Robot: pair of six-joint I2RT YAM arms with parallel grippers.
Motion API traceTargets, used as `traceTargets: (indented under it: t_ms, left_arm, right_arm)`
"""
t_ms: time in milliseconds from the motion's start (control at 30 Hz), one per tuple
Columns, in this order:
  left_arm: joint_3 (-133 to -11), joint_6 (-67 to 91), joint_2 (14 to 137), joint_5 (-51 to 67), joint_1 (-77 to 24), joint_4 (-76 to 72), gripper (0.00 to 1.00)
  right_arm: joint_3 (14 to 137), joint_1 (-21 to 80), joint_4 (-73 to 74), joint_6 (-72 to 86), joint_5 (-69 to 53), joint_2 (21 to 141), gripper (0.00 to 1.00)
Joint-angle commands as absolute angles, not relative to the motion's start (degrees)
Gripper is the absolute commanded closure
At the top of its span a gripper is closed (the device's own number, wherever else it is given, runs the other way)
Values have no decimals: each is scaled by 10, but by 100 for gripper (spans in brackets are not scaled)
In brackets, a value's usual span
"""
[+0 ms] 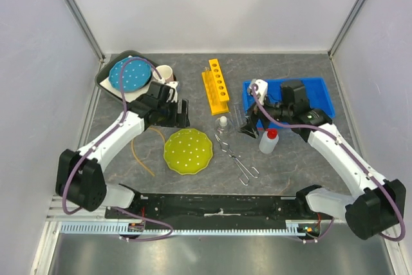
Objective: Organize the chemistry lab equipment
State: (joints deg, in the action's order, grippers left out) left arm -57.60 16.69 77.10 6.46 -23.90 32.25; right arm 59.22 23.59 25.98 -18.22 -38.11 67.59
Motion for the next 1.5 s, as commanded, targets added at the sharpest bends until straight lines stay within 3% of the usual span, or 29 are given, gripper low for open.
traceTargets:
  t_ms: [0,233,500,900,1467]
  left_arm:
    - [-628,113,815,19,-236,337,10]
    - [-708,69,953,-24,-225,346,32]
    - [-792,33,1071,-76,-214,366,49]
    - [-809,23,1119,-102,-209,372,54]
    - [-803,31,1141,-65,-205,371,68]
  right_arm:
    - [524,155,165,-144,-496,625,2]
    - [499,100,151,-132,-514,600,2]
    - [500,98,163,-142,-504,609,2]
    - [502,98,171,-149,-504,621,2]
    - [500,98,173,-154,-505,616,2]
